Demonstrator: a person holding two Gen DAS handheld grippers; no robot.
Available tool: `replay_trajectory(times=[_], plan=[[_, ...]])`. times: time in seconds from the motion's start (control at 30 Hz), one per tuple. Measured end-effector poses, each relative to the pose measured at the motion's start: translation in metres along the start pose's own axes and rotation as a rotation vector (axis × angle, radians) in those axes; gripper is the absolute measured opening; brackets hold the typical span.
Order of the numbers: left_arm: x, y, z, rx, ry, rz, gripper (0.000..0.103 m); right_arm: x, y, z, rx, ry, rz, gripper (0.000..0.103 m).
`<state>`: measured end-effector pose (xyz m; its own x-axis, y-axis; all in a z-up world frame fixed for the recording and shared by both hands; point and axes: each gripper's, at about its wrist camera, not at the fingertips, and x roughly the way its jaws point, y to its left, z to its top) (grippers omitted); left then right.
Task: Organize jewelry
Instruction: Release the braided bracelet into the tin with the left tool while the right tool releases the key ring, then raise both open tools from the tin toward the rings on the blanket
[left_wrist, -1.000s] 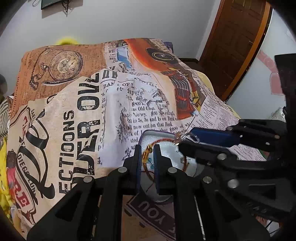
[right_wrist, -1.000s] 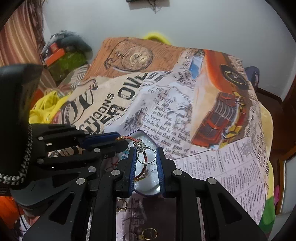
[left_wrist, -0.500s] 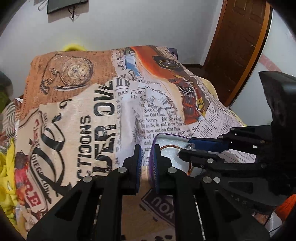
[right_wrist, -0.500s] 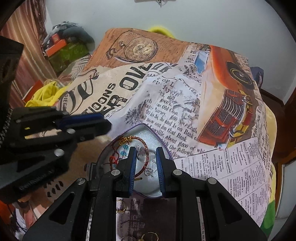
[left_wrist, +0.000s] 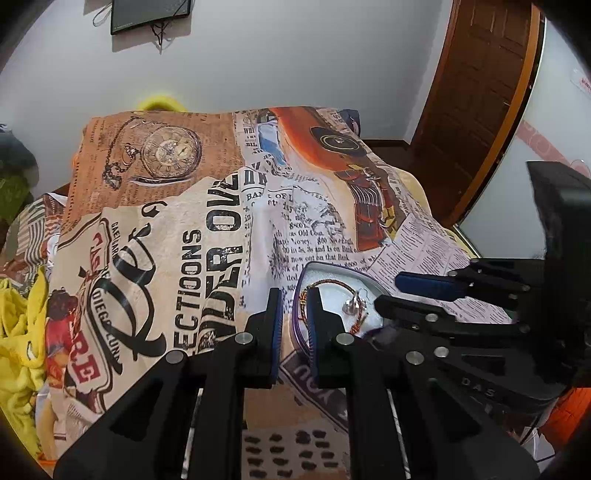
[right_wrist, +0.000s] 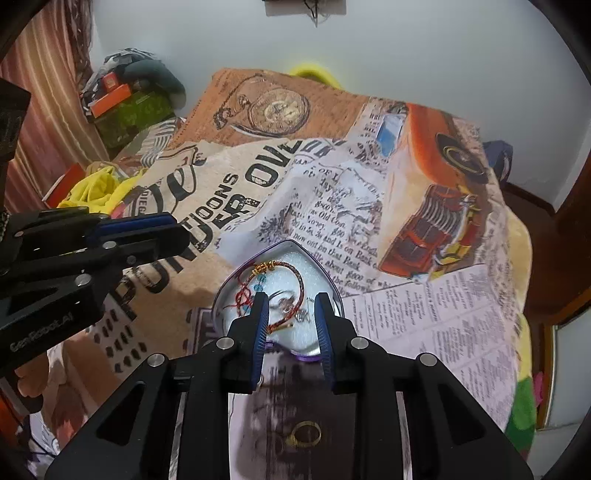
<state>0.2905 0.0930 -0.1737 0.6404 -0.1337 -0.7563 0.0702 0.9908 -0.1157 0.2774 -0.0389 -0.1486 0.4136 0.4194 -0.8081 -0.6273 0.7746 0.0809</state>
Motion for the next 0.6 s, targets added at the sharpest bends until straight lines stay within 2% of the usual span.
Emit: replay_trajectory(times=[0.1,0.23,0.33,0.47,0.6], plan=[[-0.009,-0.006,-0.003,0.011,-0.001,0.005,0.011,-0.016,0.002,-0.006,-0.003,-0.023,-0.018,0.026],[-0.019,-0.015,-0.009,0.023,0.005,0.01,0.012,-0.035,0.003,-0.013,0.004,-0.055,-0.041,0.039],[-0.025,-0.022,-0.017,0.03,0.012,0.017,0.015,-0.048,0.002,-0.019,0.009,-0.073,-0.057,0.039],[-0.031,-0.028,-0.027,0.033,0.017,0.021,0.029,-0.062,0.001,-0.028,0.017,-0.092,-0.082,0.039],[-0.031,-0.032,-0.037,0.024,0.037,0.008,0.03,-0.069,-0.001,-0.039,0.028,-0.099,-0.109,0.039]])
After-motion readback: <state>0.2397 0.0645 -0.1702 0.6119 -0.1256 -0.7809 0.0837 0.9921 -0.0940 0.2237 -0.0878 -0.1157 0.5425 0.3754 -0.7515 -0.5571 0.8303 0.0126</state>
